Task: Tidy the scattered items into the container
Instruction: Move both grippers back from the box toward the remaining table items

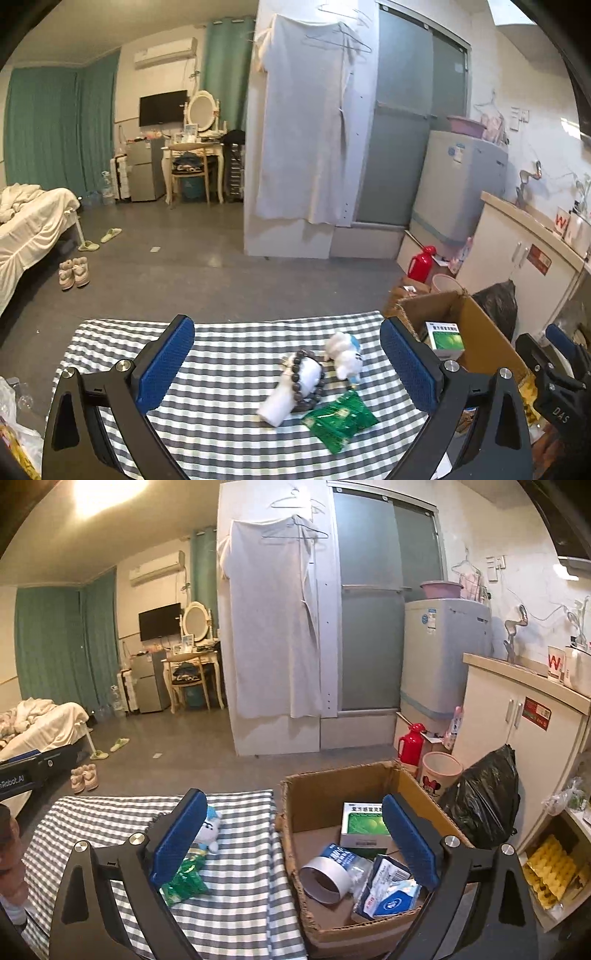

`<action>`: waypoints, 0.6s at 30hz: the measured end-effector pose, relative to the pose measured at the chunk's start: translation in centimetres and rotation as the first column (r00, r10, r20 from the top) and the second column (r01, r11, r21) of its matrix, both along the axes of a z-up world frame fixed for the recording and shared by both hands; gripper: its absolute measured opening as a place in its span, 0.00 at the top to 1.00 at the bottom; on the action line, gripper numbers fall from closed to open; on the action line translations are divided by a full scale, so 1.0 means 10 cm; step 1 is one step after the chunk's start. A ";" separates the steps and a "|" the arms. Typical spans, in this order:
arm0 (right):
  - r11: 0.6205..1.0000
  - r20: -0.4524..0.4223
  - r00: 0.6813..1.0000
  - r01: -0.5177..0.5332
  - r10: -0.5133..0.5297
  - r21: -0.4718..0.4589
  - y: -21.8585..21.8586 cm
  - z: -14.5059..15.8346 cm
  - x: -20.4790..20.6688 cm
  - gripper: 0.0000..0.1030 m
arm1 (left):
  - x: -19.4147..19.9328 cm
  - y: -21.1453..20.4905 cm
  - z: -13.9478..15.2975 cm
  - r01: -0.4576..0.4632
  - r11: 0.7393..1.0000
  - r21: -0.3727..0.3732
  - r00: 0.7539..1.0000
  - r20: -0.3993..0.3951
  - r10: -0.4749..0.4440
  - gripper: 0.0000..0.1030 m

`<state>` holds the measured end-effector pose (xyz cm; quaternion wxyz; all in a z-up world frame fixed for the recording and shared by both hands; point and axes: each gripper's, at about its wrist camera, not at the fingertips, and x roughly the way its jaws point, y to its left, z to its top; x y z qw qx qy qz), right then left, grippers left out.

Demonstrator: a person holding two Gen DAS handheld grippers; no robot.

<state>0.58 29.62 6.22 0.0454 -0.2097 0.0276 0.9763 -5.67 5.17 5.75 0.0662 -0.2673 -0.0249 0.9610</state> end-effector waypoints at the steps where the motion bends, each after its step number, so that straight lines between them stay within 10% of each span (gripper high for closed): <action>1: 1.000 -0.006 1.000 -0.006 0.006 0.000 -0.03 0.01 0.01 0.07 | 0.02 -0.04 0.01 -0.007 1.000 0.001 1.000 -0.004 0.007 0.00; 18: 0.991 -0.009 0.991 -0.133 0.133 0.010 -0.56 0.00 -0.07 0.02 | 0.16 -0.63 0.03 -0.118 0.992 -0.039 0.993 -0.034 0.116 0.00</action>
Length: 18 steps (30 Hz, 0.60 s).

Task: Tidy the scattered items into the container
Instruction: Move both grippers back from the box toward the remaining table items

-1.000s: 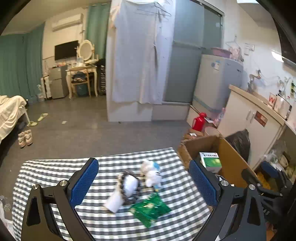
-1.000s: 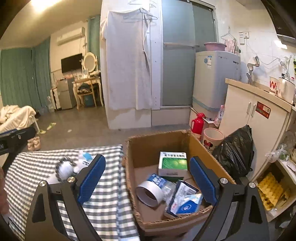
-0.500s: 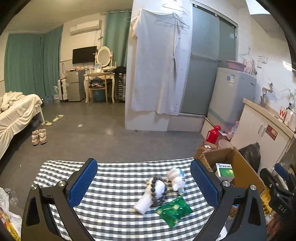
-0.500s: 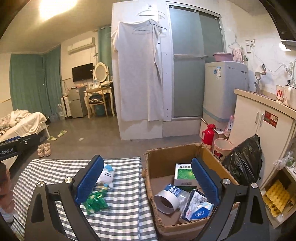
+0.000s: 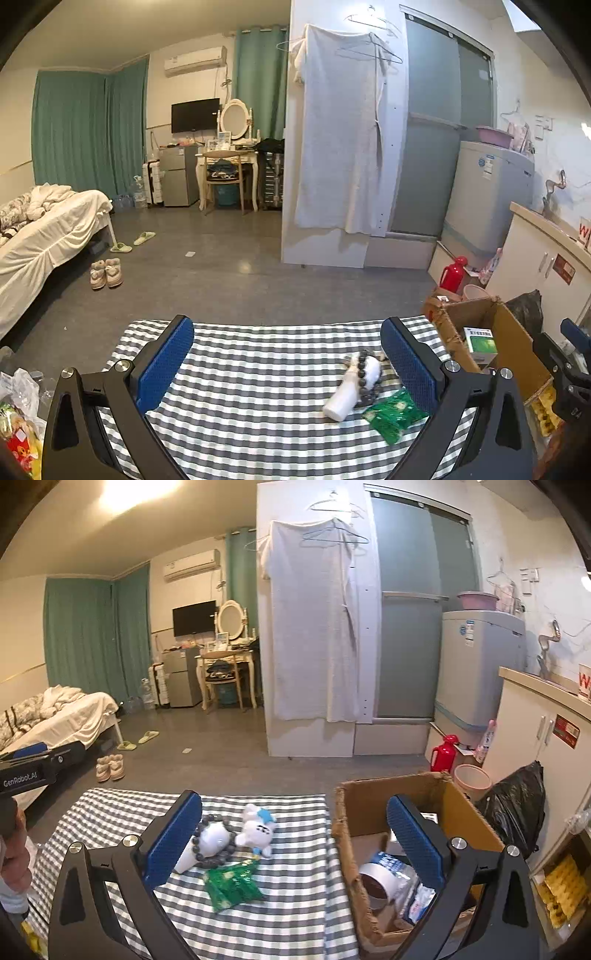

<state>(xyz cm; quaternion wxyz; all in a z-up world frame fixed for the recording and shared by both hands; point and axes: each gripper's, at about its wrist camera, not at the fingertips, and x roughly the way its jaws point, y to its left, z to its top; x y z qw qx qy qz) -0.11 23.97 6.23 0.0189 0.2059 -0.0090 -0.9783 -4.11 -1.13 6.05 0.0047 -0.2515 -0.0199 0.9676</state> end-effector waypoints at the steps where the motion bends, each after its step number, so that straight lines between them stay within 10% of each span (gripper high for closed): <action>1: 1.000 0.002 1.000 -0.010 0.010 0.002 -0.04 0.00 -0.01 0.02 | 0.01 -0.04 0.00 -0.008 1.000 -0.001 1.000 -0.002 0.008 0.00; 18: 0.994 0.185 0.979 -0.093 0.081 0.059 -0.43 -0.42 -0.36 0.02 | -0.13 -0.16 -0.24 -0.010 0.999 -0.043 0.997 0.077 0.014 0.00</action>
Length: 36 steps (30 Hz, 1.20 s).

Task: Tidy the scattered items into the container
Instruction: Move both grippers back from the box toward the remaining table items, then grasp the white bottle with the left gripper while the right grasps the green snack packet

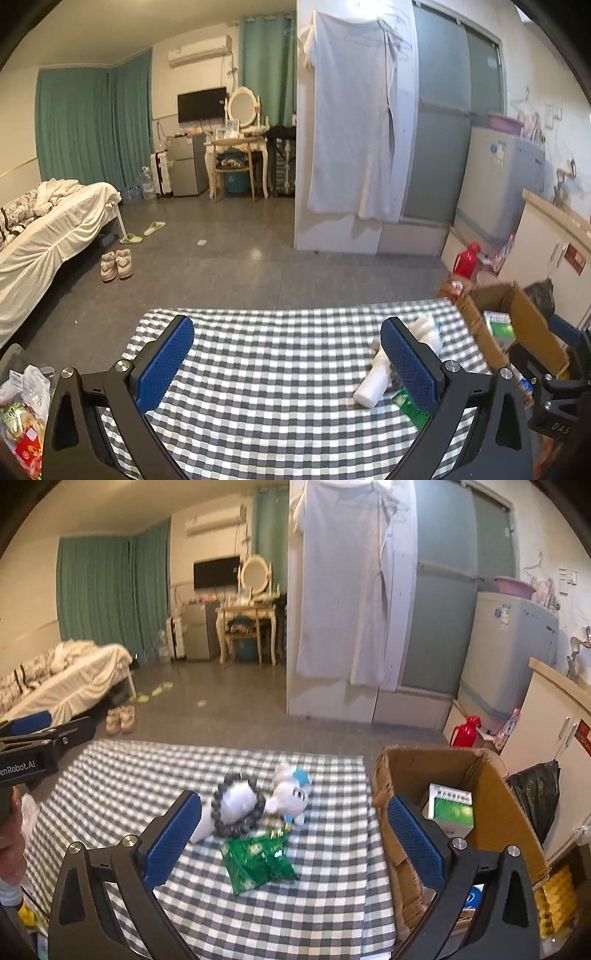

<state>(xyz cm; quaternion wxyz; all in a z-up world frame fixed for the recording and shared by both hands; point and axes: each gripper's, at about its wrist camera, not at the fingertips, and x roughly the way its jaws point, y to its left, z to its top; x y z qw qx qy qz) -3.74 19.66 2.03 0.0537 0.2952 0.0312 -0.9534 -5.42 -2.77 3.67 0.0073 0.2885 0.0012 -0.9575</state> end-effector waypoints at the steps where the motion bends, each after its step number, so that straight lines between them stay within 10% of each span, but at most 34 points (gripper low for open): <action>1: 1.000 0.020 1.000 -0.005 0.005 0.002 -0.01 -0.05 -0.03 0.02 | -0.03 0.03 -0.05 0.006 1.000 -0.007 1.000 0.016 -0.006 0.00; 20: 0.992 0.260 0.962 -0.106 0.084 0.072 -0.19 -0.73 -0.27 0.02 | -0.46 0.47 -1.07 0.194 0.977 -0.086 0.941 0.297 -0.161 0.00; 36: 0.981 0.339 0.929 -0.182 0.149 0.068 -0.24 -1.04 -0.36 0.07 | -0.71 0.80 -1.48 0.448 0.889 -0.092 0.854 0.338 -0.395 0.04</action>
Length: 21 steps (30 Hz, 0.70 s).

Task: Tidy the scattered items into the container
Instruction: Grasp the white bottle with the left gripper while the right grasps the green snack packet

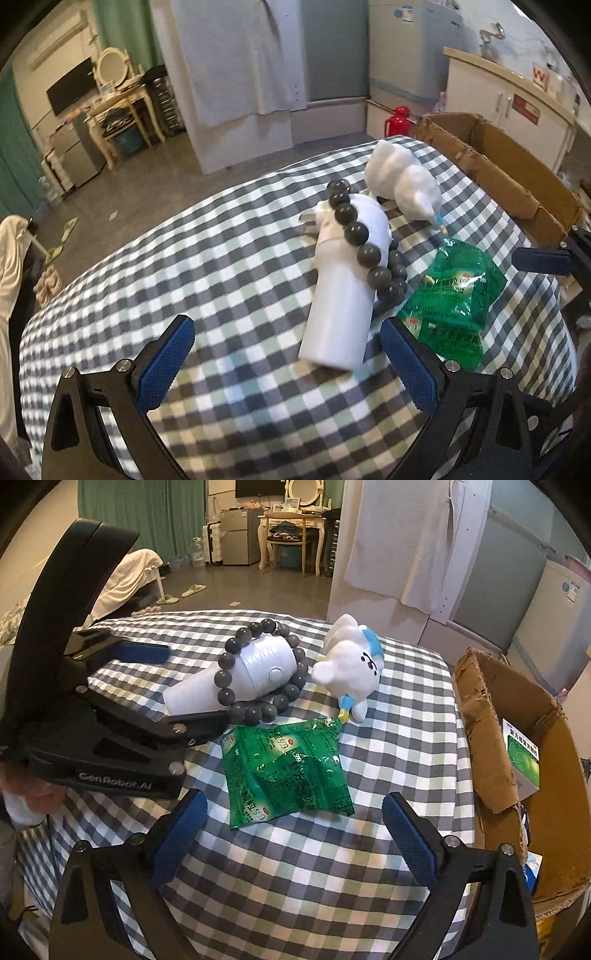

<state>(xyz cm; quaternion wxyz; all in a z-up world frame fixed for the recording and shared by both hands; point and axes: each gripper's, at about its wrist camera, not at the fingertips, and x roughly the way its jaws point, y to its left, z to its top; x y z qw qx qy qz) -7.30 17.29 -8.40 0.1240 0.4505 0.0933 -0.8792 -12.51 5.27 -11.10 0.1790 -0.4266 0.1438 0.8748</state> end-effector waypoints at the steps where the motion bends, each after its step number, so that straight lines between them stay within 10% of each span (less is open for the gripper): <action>1: 1.000 0.002 1.000 -0.002 0.002 0.002 0.00 -0.01 0.00 0.09 | -0.02 0.02 -0.01 0.017 1.000 0.010 1.000 0.006 -0.017 0.07; 11: 1.000 0.010 1.000 -0.028 0.028 0.010 -0.06 -0.11 -0.03 0.17 | -0.09 0.07 0.00 0.138 0.984 0.114 0.989 0.043 -0.143 0.65; 21: 0.999 -0.013 1.000 -0.022 0.023 0.031 -0.14 -0.12 -0.08 0.17 | 0.02 -0.07 0.09 0.166 0.976 0.143 0.985 0.032 -0.172 0.69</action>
